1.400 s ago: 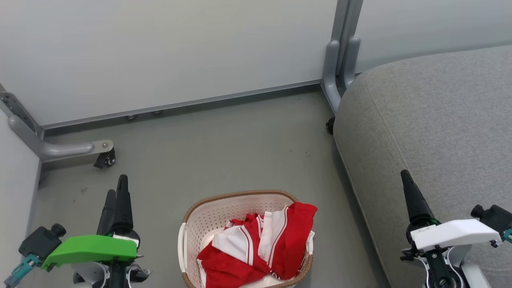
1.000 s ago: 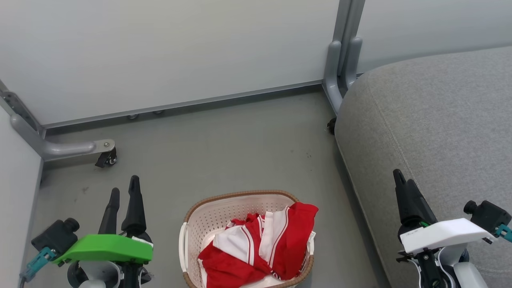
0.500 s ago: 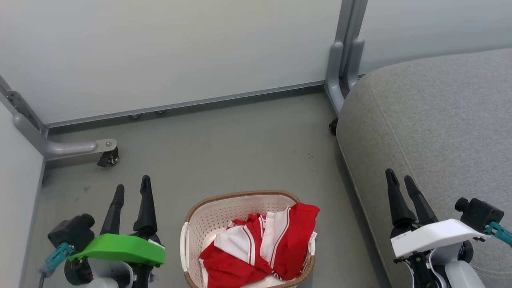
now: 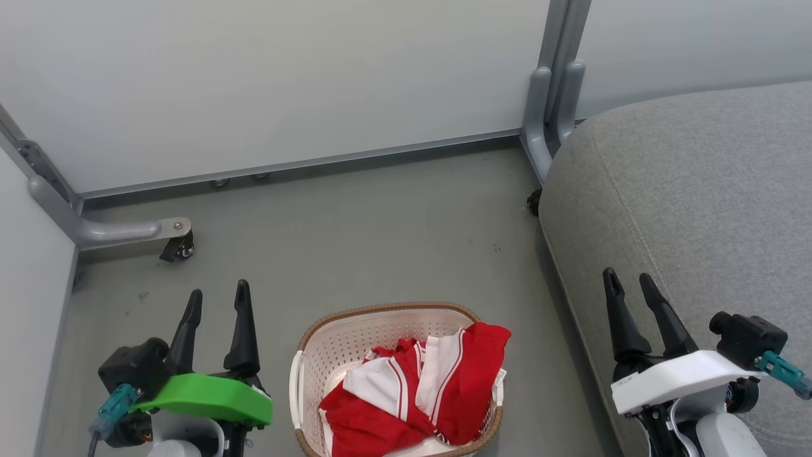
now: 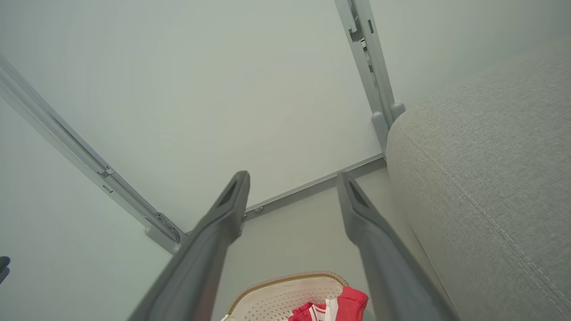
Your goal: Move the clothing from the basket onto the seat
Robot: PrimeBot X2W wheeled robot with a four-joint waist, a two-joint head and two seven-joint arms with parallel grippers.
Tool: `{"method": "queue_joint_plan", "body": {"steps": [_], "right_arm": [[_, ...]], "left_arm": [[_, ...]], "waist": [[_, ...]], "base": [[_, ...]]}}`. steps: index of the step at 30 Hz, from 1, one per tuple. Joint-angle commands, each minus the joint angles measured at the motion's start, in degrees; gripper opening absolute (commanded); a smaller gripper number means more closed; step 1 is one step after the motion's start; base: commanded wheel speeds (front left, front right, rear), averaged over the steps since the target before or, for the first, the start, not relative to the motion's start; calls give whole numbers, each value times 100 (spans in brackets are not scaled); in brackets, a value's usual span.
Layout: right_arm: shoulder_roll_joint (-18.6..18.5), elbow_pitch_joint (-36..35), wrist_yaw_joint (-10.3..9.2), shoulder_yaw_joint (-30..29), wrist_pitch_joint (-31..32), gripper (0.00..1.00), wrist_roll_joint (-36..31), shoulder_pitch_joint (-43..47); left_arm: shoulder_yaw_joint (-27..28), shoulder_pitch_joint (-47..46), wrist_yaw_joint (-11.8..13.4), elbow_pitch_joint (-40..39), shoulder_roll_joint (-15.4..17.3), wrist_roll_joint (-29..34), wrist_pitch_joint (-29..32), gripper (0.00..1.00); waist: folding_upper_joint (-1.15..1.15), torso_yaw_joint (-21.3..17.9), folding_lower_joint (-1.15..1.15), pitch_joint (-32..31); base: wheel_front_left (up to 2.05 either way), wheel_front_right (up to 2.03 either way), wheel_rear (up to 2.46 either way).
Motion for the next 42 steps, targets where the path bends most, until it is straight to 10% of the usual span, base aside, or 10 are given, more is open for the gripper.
{"method": "queue_joint_plan", "body": {"steps": [1, 42], "right_arm": [[-39, -43, 3, 8, -67, 100, -160, 19], [-58, 11, 3, 161, -558, 100, -2112, 64]], "left_arm": [[-25, -98, 22, -30, 49, 144, -55, 100], [-60, -120, 39, 147, 28, 1557, -541, 100]], "waist": [[0, 10, 0, 1], [0, 130, 0, 27]], "base": [[0, 0, 0], [0, 0, 0]]}}
